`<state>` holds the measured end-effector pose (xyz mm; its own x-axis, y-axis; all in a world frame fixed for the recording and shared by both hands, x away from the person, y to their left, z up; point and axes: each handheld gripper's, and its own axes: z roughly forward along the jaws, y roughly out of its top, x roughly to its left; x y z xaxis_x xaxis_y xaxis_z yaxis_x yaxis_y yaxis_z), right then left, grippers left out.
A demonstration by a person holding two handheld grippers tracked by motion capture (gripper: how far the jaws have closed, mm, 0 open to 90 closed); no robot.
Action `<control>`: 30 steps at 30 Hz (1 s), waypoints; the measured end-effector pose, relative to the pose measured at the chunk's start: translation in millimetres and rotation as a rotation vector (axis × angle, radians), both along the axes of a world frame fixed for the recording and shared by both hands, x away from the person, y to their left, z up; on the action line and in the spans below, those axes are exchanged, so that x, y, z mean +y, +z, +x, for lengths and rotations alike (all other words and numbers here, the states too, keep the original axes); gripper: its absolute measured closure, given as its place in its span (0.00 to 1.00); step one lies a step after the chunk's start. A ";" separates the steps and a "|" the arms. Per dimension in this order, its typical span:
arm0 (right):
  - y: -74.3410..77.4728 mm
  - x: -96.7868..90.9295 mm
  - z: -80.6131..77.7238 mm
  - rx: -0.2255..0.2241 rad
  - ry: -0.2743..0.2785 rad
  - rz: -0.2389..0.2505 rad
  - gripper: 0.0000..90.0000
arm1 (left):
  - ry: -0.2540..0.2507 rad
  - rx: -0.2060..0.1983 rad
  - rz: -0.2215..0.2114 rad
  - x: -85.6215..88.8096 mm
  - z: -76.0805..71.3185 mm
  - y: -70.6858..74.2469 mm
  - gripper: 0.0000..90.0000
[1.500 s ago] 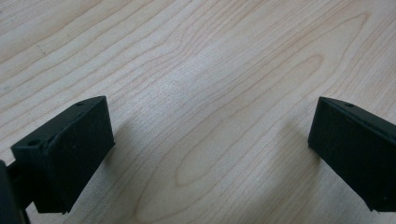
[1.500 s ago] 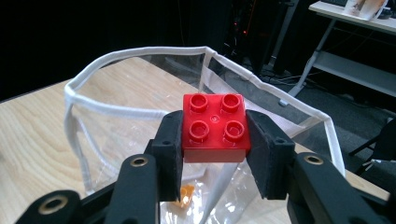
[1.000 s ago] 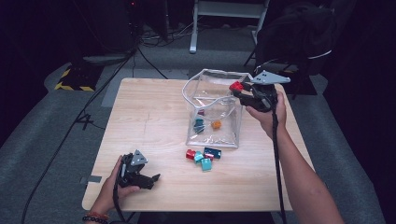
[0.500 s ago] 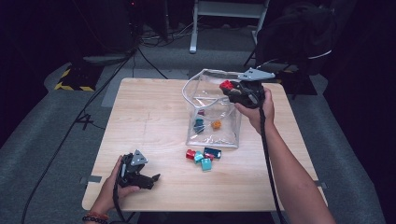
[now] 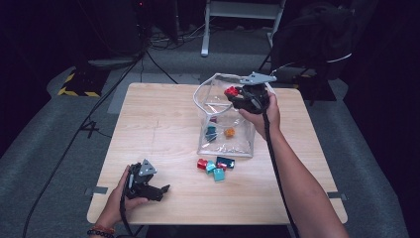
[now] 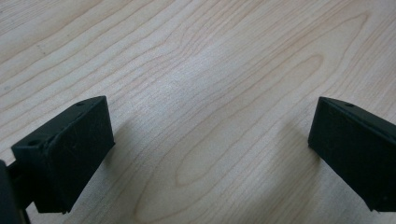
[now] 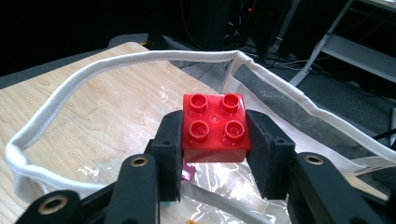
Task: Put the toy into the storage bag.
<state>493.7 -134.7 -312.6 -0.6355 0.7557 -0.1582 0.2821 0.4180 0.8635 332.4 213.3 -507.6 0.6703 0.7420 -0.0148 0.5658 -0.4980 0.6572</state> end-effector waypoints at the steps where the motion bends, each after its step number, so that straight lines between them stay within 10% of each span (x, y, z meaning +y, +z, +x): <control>1: -0.4 1.1 0.5 0.001 -0.001 -0.001 0.65 | 0.000 -0.001 0.001 0.0 0.0 0.0 0.00; 30: 8.1 -32.7 -31.7 -0.042 0.026 0.029 0.58 | 0.000 -0.002 0.001 0.1 0.0 0.0 0.00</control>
